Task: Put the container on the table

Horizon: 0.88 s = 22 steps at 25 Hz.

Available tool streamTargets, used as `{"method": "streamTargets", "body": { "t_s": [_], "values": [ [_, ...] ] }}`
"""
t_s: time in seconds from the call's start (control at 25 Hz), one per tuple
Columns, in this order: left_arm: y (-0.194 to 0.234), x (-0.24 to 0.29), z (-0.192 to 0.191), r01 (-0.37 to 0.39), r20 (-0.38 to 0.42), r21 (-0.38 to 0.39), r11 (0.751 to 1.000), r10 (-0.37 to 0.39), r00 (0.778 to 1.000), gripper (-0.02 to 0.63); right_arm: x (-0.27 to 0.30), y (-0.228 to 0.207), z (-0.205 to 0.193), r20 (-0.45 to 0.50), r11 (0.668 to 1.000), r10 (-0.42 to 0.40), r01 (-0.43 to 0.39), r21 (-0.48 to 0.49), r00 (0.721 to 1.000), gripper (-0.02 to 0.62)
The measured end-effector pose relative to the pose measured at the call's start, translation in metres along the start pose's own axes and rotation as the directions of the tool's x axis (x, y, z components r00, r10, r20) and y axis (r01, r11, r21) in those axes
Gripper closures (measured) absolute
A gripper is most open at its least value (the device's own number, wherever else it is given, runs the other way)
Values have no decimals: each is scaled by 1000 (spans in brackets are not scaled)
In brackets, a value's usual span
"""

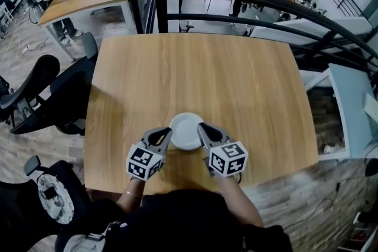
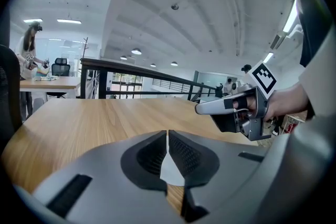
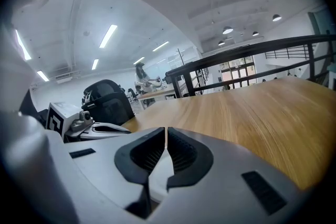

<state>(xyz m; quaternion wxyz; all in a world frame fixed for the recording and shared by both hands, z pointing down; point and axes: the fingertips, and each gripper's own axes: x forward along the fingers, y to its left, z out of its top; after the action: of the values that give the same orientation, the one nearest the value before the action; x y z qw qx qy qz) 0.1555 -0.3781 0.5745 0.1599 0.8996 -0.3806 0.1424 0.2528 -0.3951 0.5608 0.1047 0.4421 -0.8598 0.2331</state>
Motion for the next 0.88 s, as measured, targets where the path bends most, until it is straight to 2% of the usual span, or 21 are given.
{"method": "streamTargets", "body": {
  "t_s": [0.88],
  "values": [
    [-5,2,-4,-11,-26,-8,1000,11,1000,578,-7,-3,-2,0,1000,4,-4,20,1000,566]
  ]
}}
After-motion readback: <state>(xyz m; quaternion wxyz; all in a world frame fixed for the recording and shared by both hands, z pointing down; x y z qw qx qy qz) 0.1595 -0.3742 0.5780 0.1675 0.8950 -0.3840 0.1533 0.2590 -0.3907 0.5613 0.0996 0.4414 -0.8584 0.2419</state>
